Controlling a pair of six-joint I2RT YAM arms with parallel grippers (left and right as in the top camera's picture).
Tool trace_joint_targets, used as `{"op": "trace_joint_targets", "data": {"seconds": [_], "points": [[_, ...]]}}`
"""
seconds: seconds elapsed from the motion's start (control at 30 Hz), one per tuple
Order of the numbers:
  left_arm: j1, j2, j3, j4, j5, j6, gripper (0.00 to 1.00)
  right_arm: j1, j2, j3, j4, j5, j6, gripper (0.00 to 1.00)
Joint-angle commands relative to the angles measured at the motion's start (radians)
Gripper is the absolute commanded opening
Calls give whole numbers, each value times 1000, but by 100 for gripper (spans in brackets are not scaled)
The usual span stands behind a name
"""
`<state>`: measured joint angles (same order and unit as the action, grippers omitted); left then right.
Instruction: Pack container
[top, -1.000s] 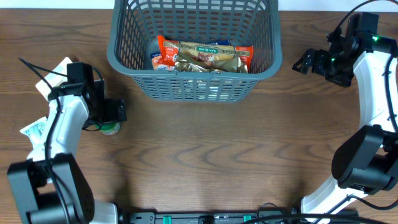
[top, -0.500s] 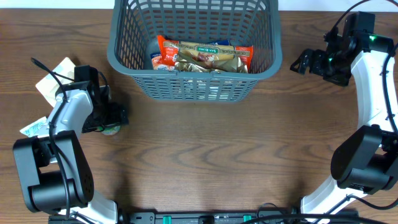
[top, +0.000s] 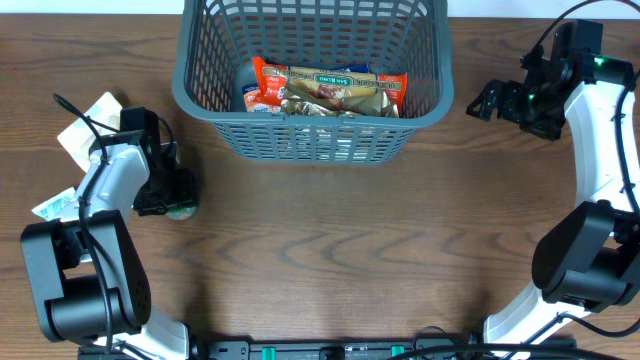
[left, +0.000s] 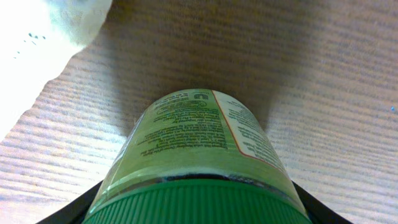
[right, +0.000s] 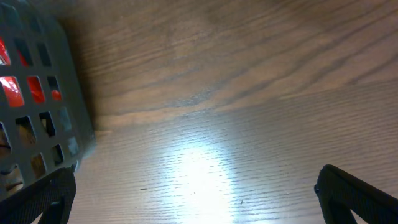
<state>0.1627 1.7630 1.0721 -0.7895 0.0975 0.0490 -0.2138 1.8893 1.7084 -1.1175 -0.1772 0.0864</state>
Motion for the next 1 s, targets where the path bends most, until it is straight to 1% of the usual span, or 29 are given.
{"op": "trace_joint_targets", "data": {"seconds": [0.0, 0.17, 0.3, 0.5, 0.6, 0.7, 0.77, 0.8, 0.83, 0.97], "points": [[4, -23, 21, -27, -3, -21, 6, 7, -23, -3, -4, -7, -17, 99], [5, -85, 79, -91, -4, -94, 6, 12, -23, -3, -5, -7, -16, 99], [5, -175, 149, -162, -5, -139, 6, 12, -23, -3, -5, -6, -17, 99], [5, -311, 325, -290, -42, -229, 6, 12, -23, -3, -7, -6, -17, 99], [3, -362, 434, -309, -41, -257, 5, 11, -23, -3, -8, -6, -17, 99], [-24, -379, 554, -310, -40, -204, 5, 12, -23, -3, -8, -6, -17, 99], [-70, -373, 646, -310, -26, -114, 5, 12, -23, -3, -8, -7, -16, 99], [-100, -367, 690, -310, -26, -69, 5, 12, -23, -3, -7, -7, -16, 99], [-159, -349, 766, -309, -27, 5, 5, 12, -23, -3, -8, -7, -16, 99], [-293, -287, 927, -294, -71, 125, 5, 12, -23, -3, -9, -7, -16, 99]]}}
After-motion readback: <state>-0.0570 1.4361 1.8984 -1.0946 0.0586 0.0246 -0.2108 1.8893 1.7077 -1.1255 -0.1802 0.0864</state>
